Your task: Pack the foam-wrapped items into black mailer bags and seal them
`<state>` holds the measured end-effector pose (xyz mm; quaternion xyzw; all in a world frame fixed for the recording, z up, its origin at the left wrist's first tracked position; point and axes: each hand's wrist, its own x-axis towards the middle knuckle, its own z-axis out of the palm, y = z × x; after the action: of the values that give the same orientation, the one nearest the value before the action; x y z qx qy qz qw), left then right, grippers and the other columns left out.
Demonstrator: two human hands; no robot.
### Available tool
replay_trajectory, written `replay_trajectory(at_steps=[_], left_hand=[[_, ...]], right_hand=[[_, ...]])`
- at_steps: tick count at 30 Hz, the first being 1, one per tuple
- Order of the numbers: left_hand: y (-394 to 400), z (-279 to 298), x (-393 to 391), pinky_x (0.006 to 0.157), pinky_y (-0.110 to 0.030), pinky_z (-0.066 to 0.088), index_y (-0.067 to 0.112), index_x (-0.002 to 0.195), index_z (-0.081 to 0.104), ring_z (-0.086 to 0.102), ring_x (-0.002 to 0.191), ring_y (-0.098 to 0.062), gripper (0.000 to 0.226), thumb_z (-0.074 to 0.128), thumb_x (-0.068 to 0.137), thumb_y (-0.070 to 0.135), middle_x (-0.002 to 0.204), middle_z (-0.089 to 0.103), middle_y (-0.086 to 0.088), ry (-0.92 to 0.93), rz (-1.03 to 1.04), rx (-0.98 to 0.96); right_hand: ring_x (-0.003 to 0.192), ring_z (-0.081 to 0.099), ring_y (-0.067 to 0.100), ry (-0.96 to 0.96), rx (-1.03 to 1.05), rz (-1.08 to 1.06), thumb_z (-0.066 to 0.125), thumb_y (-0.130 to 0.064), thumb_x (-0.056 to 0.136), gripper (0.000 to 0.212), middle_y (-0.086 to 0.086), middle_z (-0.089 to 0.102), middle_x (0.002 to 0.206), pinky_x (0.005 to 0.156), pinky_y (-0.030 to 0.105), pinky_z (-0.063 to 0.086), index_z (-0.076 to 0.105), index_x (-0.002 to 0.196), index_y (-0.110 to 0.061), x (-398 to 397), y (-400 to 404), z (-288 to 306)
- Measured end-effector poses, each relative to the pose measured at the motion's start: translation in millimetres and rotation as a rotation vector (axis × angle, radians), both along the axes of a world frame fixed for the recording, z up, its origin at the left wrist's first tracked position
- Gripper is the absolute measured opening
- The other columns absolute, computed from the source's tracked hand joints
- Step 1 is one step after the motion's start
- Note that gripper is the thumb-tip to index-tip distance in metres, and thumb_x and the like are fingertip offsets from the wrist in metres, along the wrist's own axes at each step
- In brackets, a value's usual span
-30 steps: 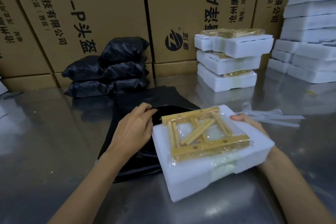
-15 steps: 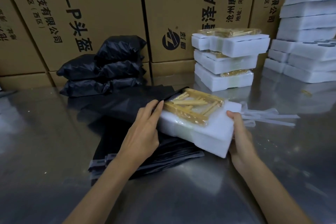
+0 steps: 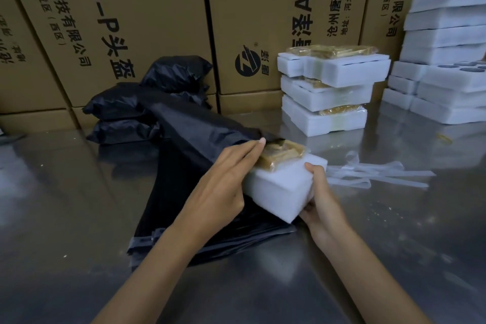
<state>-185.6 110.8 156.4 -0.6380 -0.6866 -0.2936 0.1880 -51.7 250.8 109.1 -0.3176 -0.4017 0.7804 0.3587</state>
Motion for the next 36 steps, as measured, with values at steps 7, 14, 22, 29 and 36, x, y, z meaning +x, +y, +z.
replay_trajectory(at_steps=[7,14,22,29,36], left_hand=[[-4,-32,-9,0.09,-0.017,0.038,0.023,0.138,0.043,0.047,0.114,-0.006,0.053,0.053,0.093,-0.002,0.133,0.043,0.006,-0.461,0.368,0.146],[8,-38,8,0.067,-0.028,0.058,0.028,0.124,0.049,0.072,0.085,-0.026,0.033,0.063,0.095,0.017,0.1,0.072,-0.001,-1.319,0.122,0.016],[-20,-21,3,0.048,-0.018,0.038,0.019,0.076,0.041,0.041,0.045,-0.007,0.024,0.057,0.085,0.004,0.056,0.045,0.006,-0.628,0.27,0.096],[-15,-6,24,0.05,-0.025,0.031,0.025,0.078,0.033,0.044,0.061,-0.011,0.028,0.05,0.087,0.005,0.071,0.043,0.006,-0.289,0.235,0.062],[-9,15,15,0.059,-0.034,0.038,0.025,0.086,0.041,0.047,0.072,-0.016,0.015,0.054,0.084,0.02,0.079,0.048,0.007,-0.339,0.3,0.071]], right_hand=[[0.095,0.075,0.012,0.166,-0.054,0.021,0.071,-0.04,0.086,0.039,-0.003,0.078,0.107,0.067,0.028,0.061,0.063,0.12,-0.023,-1,-13,4],[0.096,0.075,0.02,0.222,-0.154,0.077,0.078,-0.034,0.082,0.042,0.005,0.077,0.108,0.076,0.037,0.062,0.064,0.118,-0.018,-20,-30,7],[0.111,0.066,0.017,0.08,-0.008,-0.181,0.086,-0.037,0.076,0.078,-0.004,0.066,0.124,0.095,0.041,0.057,0.041,0.138,-0.022,-41,-36,17],[0.121,0.057,0.025,-0.077,0.032,-0.186,0.073,-0.029,0.086,0.085,0.007,0.051,0.139,0.107,0.044,0.048,0.02,0.152,-0.018,-57,-28,21],[0.113,0.063,0.035,0.007,-0.149,-0.127,0.07,-0.022,0.09,0.071,0.02,0.057,0.13,0.099,0.05,0.054,0.031,0.148,-0.007,-79,-19,37]])
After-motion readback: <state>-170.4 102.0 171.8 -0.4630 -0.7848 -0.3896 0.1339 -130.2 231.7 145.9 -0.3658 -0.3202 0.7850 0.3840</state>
